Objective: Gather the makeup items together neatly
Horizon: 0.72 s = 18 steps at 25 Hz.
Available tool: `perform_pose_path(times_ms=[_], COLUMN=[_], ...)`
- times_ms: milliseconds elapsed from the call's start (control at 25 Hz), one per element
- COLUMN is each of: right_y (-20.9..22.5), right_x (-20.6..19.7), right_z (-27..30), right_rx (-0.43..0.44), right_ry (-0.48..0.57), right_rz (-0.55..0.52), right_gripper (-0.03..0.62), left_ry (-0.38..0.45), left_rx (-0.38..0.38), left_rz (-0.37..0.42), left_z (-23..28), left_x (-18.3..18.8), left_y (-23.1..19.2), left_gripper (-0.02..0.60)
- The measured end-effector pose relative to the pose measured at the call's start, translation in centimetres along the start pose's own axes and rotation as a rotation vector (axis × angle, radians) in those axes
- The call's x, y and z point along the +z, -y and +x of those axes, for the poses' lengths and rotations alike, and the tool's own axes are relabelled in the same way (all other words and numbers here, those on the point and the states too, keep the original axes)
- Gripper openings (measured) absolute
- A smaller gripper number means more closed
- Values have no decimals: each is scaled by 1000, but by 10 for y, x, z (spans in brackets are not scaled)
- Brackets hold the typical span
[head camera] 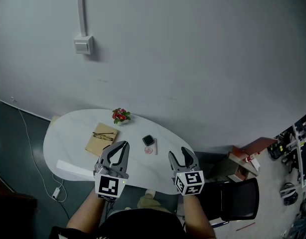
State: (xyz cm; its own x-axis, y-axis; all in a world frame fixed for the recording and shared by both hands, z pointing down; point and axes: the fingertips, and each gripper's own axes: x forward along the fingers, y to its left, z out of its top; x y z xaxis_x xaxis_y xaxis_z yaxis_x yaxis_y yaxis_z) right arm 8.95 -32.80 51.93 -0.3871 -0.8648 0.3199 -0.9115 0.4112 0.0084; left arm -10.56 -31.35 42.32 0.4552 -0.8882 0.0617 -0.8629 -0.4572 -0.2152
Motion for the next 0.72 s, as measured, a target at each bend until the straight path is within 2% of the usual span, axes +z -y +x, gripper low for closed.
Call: perform_pose_path(times_ms=[440,720], right_y=[19,34], right_x=[-57,-98], right_z=[65,103], right_rx=[87,143], right_ry=[-127,-214], right_rz=[124,189], right_gripper=[235,235], left_ry=[-38,-49], left_rx=[36,66], left_rz=[11,27], left_z=[31,45], left_x=[-6,5], left_y=[-7,-5], left_gripper=[25,25])
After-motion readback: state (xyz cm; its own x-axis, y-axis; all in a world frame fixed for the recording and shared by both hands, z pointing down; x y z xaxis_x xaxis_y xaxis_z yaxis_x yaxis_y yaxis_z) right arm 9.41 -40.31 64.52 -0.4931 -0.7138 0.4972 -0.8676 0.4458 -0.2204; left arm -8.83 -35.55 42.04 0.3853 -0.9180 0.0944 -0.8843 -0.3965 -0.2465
